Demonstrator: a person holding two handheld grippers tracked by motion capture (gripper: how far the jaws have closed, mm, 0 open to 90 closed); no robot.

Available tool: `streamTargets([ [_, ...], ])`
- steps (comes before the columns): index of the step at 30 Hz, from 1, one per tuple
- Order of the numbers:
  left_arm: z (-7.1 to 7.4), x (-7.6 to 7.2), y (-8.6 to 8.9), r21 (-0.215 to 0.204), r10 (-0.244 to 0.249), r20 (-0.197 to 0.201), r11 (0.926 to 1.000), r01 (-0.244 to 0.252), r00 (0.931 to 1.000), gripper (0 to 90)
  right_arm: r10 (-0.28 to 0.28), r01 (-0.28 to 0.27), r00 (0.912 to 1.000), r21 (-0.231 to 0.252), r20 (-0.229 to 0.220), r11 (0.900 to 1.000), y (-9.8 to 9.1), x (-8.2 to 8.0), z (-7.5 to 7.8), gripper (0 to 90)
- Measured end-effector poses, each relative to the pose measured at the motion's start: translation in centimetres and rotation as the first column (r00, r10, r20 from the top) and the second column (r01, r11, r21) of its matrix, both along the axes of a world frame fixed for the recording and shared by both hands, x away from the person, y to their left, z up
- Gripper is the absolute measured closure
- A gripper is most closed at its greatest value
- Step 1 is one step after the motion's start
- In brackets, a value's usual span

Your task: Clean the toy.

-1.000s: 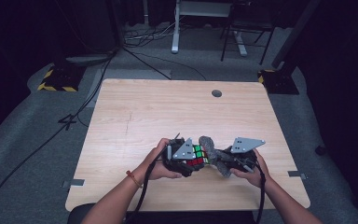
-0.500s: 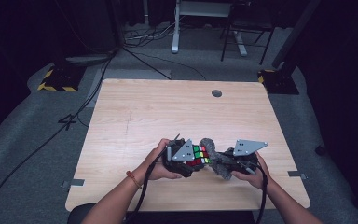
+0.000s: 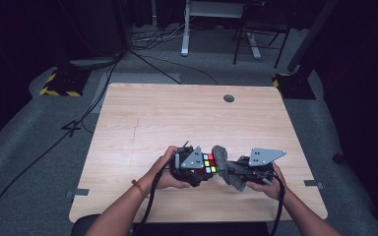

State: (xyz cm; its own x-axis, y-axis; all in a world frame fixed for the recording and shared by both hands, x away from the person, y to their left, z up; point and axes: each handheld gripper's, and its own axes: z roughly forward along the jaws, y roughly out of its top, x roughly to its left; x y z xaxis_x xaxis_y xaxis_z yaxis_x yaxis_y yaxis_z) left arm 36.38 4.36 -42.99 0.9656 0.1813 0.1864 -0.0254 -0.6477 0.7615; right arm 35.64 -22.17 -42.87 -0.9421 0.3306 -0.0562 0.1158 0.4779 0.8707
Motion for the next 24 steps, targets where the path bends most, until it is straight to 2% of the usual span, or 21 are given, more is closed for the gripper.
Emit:
streamTargets([
  [3, -0.3, 0.0, -0.4, 0.033, 0.007, 0.002, 0.9994, -0.007, 1.0, 32.9, -0.007, 0.008, 0.9993, -0.024, 0.037, 0.9997, 0.2, -0.4, 0.4, 77.4],
  [11, -0.8, 0.2, -1.5, 0.065, 0.02, -0.001, 0.9977, -0.02, 0.9998, 32.8, 0.018, -0.018, 0.9992, 0.013, 0.036, 0.9997, 0.7, -0.5, 0.7, 77.4],
  [14, -0.7, 0.2, -1.3, 0.042, 0.021, -0.003, 0.9989, -0.02, 0.9998, 32.9, 0.016, -0.017, 0.9986, 0.02, 0.049, 0.9997, 0.9, -0.6, 0.9, 77.4],
  [17, -0.3, 0.1, -1.1, 0.011, 0.018, 0.001, 0.9998, -0.018, 0.9998, 33.1, -0.01, 0.01, 0.9986, 0.007, 0.052, 0.9999, 0.7, -0.4, 0.8, 77.3],
  [21, 0.3, 0.1, -0.9, 0.005, 0.014, 0.0, 0.9999, -0.014, 0.9999, 33.2, -0.026, 0.026, 0.9996, -0.013, 0.014, 0.9996, 0.7, 0.1, -0.2, 77.3],
  [24, 0.6, 0.2, -0.5, -0.025, 0.02, -0.004, 0.9995, -0.021, 0.9998, 33.2, -0.043, 0.042, 0.9988, -0.053, -0.022, 0.9977, 0.8, 0.5, -1.2, 77.3],
])
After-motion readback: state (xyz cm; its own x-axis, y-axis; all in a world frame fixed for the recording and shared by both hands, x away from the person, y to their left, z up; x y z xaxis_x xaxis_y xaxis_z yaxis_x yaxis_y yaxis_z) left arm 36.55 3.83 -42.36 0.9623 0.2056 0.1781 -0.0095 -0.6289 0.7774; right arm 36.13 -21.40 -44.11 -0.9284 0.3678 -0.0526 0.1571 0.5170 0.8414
